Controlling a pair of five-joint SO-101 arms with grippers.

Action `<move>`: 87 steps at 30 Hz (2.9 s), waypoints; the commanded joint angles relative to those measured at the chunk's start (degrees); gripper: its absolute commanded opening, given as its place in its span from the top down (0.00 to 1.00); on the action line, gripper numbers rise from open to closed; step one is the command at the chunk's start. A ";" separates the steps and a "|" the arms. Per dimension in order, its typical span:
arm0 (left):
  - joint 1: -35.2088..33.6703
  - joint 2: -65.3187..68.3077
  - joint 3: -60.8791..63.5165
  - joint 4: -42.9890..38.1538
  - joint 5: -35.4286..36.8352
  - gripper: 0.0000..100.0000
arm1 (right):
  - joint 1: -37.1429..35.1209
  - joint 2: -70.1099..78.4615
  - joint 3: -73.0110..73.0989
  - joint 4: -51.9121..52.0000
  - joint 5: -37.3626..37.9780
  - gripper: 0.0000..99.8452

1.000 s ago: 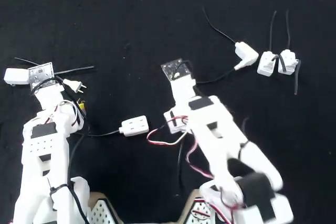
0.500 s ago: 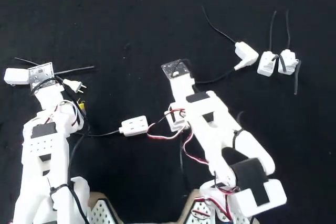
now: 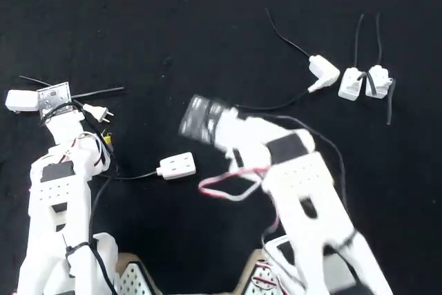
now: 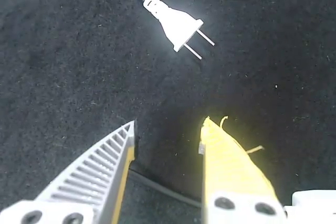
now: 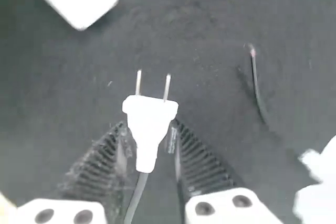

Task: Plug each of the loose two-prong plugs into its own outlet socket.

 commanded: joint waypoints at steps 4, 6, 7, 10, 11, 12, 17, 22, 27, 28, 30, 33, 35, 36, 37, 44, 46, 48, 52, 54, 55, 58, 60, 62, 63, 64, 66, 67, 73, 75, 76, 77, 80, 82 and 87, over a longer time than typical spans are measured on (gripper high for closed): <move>-0.57 -1.23 -0.75 -0.79 0.62 0.80 | -7.38 -12.09 15.87 0.26 11.25 0.99; -0.48 -1.23 -0.75 -0.79 0.62 0.80 | -8.18 -13.05 23.16 -5.63 11.16 0.99; -0.48 -1.23 -0.75 -0.79 0.62 0.80 | -8.00 -13.23 26.33 -8.79 11.16 0.99; -0.48 -1.23 -0.75 -0.79 0.62 0.80 | -7.47 -13.23 31.78 -14.68 9.93 0.99; -0.48 -1.23 -0.75 -0.79 0.62 0.80 | -7.30 -13.23 32.40 -15.47 8.18 0.99; -0.48 -1.23 -0.75 -0.79 0.62 0.80 | -7.30 -13.23 32.40 -15.65 6.24 0.98; -0.48 -1.23 -0.75 -0.79 0.62 0.80 | -7.30 -13.14 29.41 -11.60 -1.05 0.84; -0.48 -1.23 -0.75 -0.79 0.62 0.80 | -7.30 -13.23 22.02 -3.34 -2.64 0.82; -0.48 -1.23 -0.75 -0.79 0.62 0.80 | -7.30 -13.14 19.65 -5.27 -6.15 0.87; -0.48 -1.23 -0.75 -0.79 0.62 0.80 | -7.30 -13.05 20.09 -6.51 -7.12 0.87; -0.48 -1.23 -0.66 -0.79 0.62 0.80 | -7.47 -11.91 21.41 -8.88 -7.56 0.87; -0.48 -1.23 -0.57 -0.79 0.62 0.80 | -7.38 -8.22 22.73 -12.22 -7.47 0.87; -0.48 -1.23 -0.57 -0.79 0.62 0.80 | -7.38 -4.88 22.73 -13.45 -7.38 0.87; -0.48 -1.23 -0.57 -0.79 0.62 0.80 | -7.47 -3.21 22.46 -13.63 -7.38 0.87; -0.48 -1.23 -0.57 -0.79 0.62 0.80 | -7.56 -1.89 22.37 -13.80 -7.38 0.87; -0.48 -1.23 -0.66 -0.79 0.62 0.80 | -11.60 2.07 22.02 -8.97 -2.64 0.86; -0.48 -1.23 -0.66 -0.79 0.62 0.80 | -12.40 2.33 22.29 -8.62 -1.85 0.86; -0.48 -1.23 -0.66 -0.79 0.62 0.80 | -12.57 2.42 22.29 -8.62 -1.58 0.86; -0.48 -1.23 -0.66 -0.79 0.62 0.80 | -12.40 2.42 22.37 -8.44 0.44 0.86; -0.48 -1.23 -0.66 -0.79 0.62 0.80 | -12.31 2.42 22.29 -8.70 0.53 0.86; -0.48 -1.23 -0.66 -0.79 0.62 0.80 | -12.31 2.42 22.29 -8.70 0.53 0.86; -0.57 -1.23 -0.57 -0.79 0.62 0.80 | -11.69 2.51 22.55 -11.16 0.09 0.86; -0.57 -1.23 -0.57 -0.79 0.62 0.80 | -9.76 3.38 22.64 -13.10 -1.23 0.86; -0.57 -1.23 -0.57 -0.79 0.62 0.80 | -8.18 5.49 21.93 -14.07 -1.49 0.86; -0.57 -1.23 -0.57 -0.79 0.62 0.80 | -7.65 6.73 21.58 -14.24 -1.49 0.86; -0.57 -1.23 -0.57 -0.79 0.62 0.80 | -7.47 8.22 21.05 -14.33 -1.49 0.86; -0.57 -1.23 -0.57 -0.79 0.62 0.80 | -7.38 11.38 19.91 -14.33 -1.49 0.86; -0.57 -1.23 -0.57 -0.79 0.62 0.80 | -7.38 12.88 19.38 -14.33 -1.41 0.86; -0.57 -1.23 -0.57 -0.79 0.62 0.80 | -7.30 16.57 17.80 -18.90 -1.85 0.98; -0.57 -1.23 -0.57 -0.79 0.62 0.80 | -7.12 15.34 16.92 -18.90 -2.73 0.97; -0.57 -1.23 -0.57 -0.79 0.62 0.80 | -6.68 14.29 16.31 -18.37 -4.13 0.99; -0.57 -1.23 -0.57 -0.79 0.62 0.80 | -6.33 13.05 15.52 -17.67 -5.45 0.99; -0.57 -1.23 -0.57 -0.79 0.53 0.80 | -5.63 9.27 14.46 -16.88 -8.97 0.99; -0.57 -1.23 -0.66 -0.79 0.53 0.80 | -5.54 7.78 14.81 -16.88 -11.87 0.98; -0.57 -1.23 -0.66 -0.79 0.53 0.80 | -5.71 10.86 14.90 -16.35 -14.33 0.81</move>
